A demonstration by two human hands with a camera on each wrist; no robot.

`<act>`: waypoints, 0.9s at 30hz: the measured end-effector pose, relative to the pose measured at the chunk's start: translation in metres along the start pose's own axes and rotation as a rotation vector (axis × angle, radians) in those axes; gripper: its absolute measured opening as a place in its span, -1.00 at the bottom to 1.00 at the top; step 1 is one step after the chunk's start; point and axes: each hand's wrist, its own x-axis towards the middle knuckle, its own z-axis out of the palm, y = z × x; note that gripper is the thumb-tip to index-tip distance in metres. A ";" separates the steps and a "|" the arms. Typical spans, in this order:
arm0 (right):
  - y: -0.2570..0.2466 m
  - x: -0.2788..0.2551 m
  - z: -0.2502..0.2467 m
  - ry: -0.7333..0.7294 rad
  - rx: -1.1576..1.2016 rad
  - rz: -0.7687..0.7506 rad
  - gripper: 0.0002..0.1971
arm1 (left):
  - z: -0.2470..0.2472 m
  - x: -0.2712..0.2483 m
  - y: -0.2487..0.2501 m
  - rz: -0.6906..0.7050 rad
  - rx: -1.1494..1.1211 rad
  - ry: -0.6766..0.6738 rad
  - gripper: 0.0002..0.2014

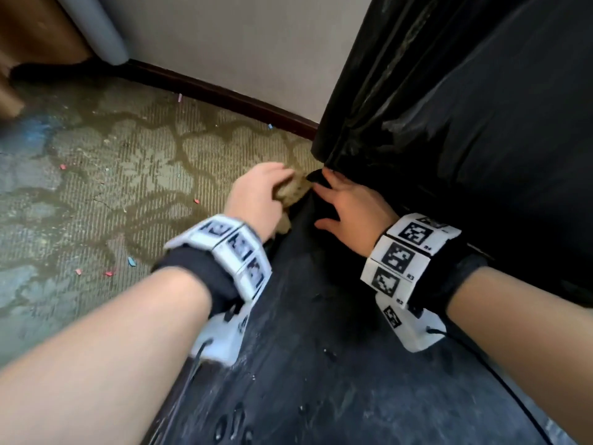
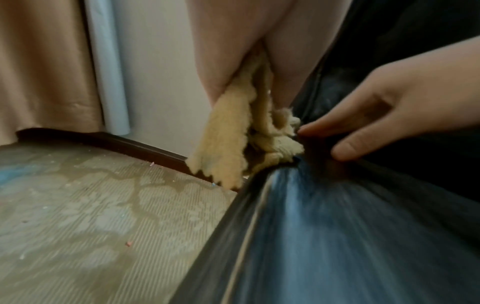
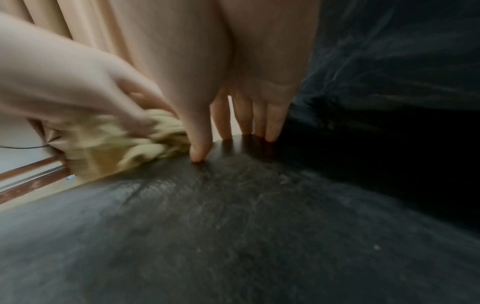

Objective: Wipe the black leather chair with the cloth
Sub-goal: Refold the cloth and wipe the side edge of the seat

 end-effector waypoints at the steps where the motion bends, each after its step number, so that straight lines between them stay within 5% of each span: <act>1: 0.001 0.000 0.002 0.003 0.009 -0.003 -0.34 | 0.007 0.005 -0.001 0.024 -0.004 -0.052 -0.37; 6: 0.009 -0.001 -0.003 -0.009 0.042 -0.020 -0.30 | 0.002 -0.039 -0.035 0.140 -0.041 -0.151 -0.36; 10: 0.006 0.001 0.002 -0.012 0.023 -0.012 -0.32 | -0.026 -0.083 -0.066 0.071 -0.019 -0.278 -0.39; 15: 0.005 0.002 0.005 -0.023 -0.012 -0.005 -0.33 | -0.021 -0.001 -0.021 0.099 -0.083 -0.063 -0.39; 17: 0.004 0.002 0.004 -0.008 -0.044 -0.005 -0.35 | -0.003 0.022 -0.002 0.156 -0.083 -0.102 -0.36; 23: -0.002 0.005 -0.005 -0.100 -0.097 0.015 -0.32 | 0.002 -0.020 -0.023 0.248 -0.037 -0.191 -0.40; 27: -0.003 0.010 -0.007 -0.127 -0.127 0.026 -0.30 | -0.014 -0.054 -0.032 0.115 -0.062 -0.194 -0.43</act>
